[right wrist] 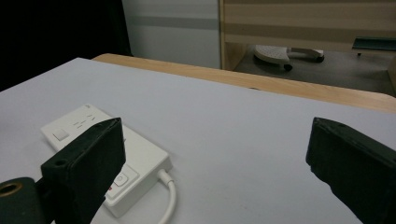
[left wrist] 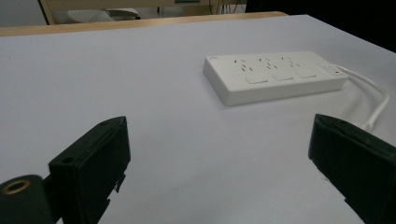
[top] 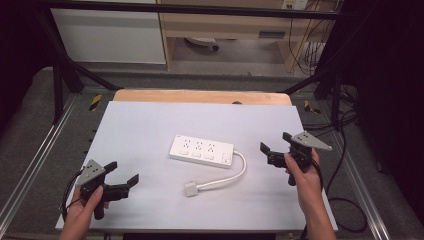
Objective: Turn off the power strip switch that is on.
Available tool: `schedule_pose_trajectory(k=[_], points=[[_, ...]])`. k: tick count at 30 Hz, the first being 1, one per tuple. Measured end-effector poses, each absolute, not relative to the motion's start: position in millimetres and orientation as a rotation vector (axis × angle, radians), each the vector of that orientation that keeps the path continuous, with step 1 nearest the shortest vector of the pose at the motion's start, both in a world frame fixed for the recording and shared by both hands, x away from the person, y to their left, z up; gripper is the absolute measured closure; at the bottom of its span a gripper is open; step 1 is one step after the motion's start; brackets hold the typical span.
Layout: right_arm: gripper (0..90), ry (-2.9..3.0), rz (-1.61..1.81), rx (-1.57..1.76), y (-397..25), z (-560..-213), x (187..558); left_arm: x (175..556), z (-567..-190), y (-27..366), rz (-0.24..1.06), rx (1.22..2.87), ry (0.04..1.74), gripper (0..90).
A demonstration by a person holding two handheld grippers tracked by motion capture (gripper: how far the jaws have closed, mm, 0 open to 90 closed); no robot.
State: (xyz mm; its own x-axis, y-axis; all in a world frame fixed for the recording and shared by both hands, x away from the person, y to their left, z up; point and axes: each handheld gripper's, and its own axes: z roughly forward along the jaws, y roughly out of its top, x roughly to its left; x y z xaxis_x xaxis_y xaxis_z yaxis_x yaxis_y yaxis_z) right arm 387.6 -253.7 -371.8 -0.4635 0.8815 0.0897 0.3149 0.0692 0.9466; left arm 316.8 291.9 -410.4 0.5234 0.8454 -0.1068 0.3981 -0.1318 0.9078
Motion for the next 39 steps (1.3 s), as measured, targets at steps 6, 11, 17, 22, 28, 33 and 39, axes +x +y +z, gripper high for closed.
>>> schedule_pose_trajectory(k=[6, 11, 17, 22, 28, 33, 39], points=[[4.7, 1.805, 1.396, 1.207, -266.0, -375.2, 381.5, 316.7, -410.4, 291.8, 0.546, 1.736, 1.051, 5.5], [3.9, 1.801, 1.382, 1.220, -275.3, -380.4, 376.1, 316.7, -410.4, 291.9, 0.546, 1.736, 1.052, 5.5], [3.4, 1.794, 1.370, 1.239, -283.2, -389.3, 370.9, 316.7, -410.4, 291.8, 0.548, 1.732, 1.051, 5.5], [3.3, 1.790, 1.362, 1.252, -287.7, -397.2, 369.8, 316.7, -410.3, 291.8, 0.547, 1.734, 1.052, 5.5], [3.5, 1.799, 1.338, 1.284, -289.5, -411.6, 373.9, 316.7, -410.4, 291.6, 0.545, 1.731, 1.052, 5.5], [3.8, 1.824, 1.302, 1.307, -288.7, -423.4, 377.2, 316.8, -410.4, 291.5, 0.545, 1.733, 1.051, 5.5], [3.7, 1.886, 1.258, 1.304, -279.2, -435.3, 381.4, 316.8, -410.6, 291.1, 0.543, 1.734, 1.051, 5.5]])
